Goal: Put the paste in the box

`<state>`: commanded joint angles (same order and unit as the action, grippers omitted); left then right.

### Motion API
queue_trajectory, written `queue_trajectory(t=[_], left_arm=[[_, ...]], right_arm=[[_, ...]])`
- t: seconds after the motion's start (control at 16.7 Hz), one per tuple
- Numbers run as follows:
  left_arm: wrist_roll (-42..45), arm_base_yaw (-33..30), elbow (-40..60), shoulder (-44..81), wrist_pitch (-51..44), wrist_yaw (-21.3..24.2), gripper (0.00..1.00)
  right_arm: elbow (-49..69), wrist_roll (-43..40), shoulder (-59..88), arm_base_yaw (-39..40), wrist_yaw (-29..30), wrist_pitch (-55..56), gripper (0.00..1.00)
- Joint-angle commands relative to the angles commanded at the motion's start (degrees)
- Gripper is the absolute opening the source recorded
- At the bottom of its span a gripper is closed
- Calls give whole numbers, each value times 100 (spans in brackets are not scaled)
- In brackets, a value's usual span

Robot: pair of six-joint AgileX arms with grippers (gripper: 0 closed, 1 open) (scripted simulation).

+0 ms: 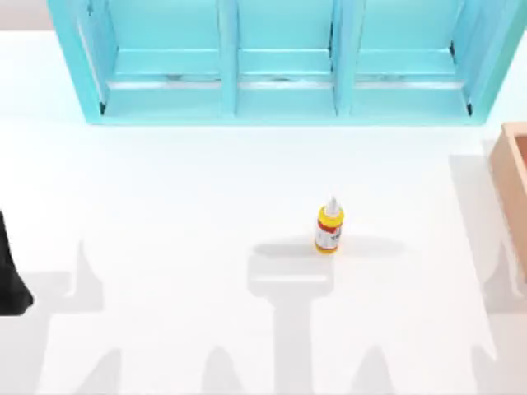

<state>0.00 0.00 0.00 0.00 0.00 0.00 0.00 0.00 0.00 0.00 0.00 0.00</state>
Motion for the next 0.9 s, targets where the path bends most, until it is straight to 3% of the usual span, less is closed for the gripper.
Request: queue_trajectory(t=[0.36,0.6,0.9], left_arm=[[0,0,0,0,0,0,100],[0,0,0,0,0,0,100],[0,0,0,0,0,0,100]], right_arm=[[403,-454,415,167,-354,2,100],[1331,-1625,1543,454,-1197,-95,100],[2723,-3516,3957,788,-2516,-369,100]])
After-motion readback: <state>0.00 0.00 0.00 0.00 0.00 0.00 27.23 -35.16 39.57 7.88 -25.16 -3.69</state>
